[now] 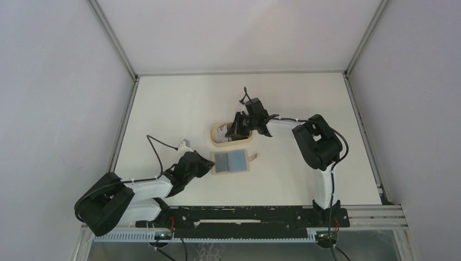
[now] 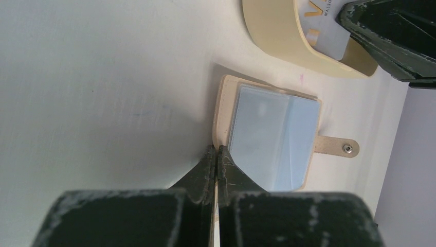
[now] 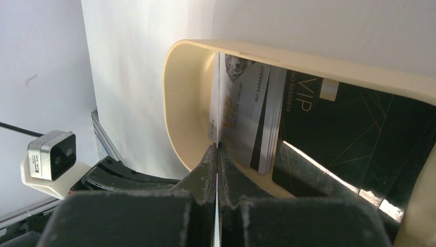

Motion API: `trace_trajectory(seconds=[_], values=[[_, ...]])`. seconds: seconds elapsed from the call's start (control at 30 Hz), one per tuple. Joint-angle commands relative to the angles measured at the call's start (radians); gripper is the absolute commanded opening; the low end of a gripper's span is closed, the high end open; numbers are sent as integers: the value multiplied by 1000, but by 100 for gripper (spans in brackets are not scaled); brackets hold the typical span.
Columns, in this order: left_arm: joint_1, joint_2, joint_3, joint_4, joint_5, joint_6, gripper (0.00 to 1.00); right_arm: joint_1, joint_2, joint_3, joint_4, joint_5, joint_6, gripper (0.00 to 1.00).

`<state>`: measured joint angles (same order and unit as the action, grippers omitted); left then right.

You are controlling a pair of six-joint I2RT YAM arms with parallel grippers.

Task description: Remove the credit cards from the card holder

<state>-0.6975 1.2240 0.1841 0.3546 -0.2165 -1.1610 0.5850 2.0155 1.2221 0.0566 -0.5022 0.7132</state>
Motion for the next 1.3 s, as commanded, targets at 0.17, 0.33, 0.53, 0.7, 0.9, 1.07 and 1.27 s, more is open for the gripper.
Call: trace_trajectory(seconds=[0.17, 0.33, 0.53, 0.7, 0.9, 1.07, 1.27], values=[[-4, 60, -53, -219, 13, 51, 0, 9, 36, 88, 14, 17, 17, 9], [-5, 63, -51, -218, 13, 52, 0, 12, 17, 112, -52, 76, -42, 31], [-5, 74, -48, -214, 18, 54, 0, 10, 30, 143, -154, 126, -72, 37], [-4, 69, -51, -215, 16, 53, 0, 18, 48, 171, -208, 180, -97, 41], [-4, 70, -49, -215, 17, 51, 0, 19, 74, 189, -210, 187, -98, 41], [-5, 71, -51, -215, 16, 52, 0, 21, 101, 216, -218, 185, -100, 41], [-5, 71, -51, -215, 15, 52, 0, 25, 116, 244, -235, 198, -111, 41]])
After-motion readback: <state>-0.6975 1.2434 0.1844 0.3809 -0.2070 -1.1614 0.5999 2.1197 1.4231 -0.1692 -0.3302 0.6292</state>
